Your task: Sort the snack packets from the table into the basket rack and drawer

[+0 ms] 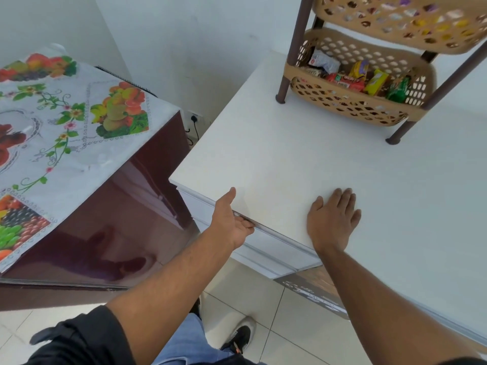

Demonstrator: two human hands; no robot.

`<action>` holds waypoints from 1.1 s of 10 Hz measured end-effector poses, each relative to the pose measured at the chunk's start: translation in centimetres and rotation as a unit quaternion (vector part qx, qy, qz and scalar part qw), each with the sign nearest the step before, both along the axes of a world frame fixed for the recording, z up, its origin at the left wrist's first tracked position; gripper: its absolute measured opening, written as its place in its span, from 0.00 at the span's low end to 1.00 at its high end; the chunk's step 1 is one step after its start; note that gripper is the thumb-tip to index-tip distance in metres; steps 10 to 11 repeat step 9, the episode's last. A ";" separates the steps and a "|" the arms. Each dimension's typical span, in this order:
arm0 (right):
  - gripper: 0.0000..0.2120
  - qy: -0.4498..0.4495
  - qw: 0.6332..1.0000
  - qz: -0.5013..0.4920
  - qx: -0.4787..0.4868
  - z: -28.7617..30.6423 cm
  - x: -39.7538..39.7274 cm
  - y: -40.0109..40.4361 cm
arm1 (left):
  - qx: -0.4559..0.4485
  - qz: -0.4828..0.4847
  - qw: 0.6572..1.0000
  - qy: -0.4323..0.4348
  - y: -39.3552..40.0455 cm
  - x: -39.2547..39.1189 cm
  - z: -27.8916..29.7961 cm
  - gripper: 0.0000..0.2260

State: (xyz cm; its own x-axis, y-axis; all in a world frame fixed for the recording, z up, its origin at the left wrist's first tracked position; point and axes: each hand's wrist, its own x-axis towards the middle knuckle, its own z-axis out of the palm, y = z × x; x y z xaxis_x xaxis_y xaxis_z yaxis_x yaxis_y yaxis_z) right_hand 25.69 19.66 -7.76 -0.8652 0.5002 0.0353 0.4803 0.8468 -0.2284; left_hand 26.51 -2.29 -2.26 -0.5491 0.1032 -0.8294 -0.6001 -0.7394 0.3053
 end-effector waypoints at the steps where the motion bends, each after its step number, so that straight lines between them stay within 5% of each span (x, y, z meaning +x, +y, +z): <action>1: 0.30 -0.006 1.000 0.002 -0.001 0.1 -0.1 -0.1 | -0.010 -0.038 0.999 0.005 -0.5 -0.1 -0.3 0.28; 4: 0.30 -0.020 1.000 0.006 0.000 0.3 0.1 -0.3 | -0.136 -0.210 0.968 0.024 -1.1 0.6 0.4 0.21; 8: 0.31 0.003 1.000 0.001 0.019 -0.1 -0.3 0.3 | -0.315 -0.526 0.786 0.087 -2.6 -1.5 1.1 0.25; 9: 0.34 0.040 0.999 -0.005 0.009 -0.9 -0.2 -0.1 | -0.408 -0.589 0.688 0.114 -2.3 -2.9 0.7 0.25; 11: 0.34 0.040 0.999 -0.005 0.009 -0.9 -0.2 -0.1 | -0.408 -0.589 0.688 0.114 -2.3 -2.9 0.7 0.25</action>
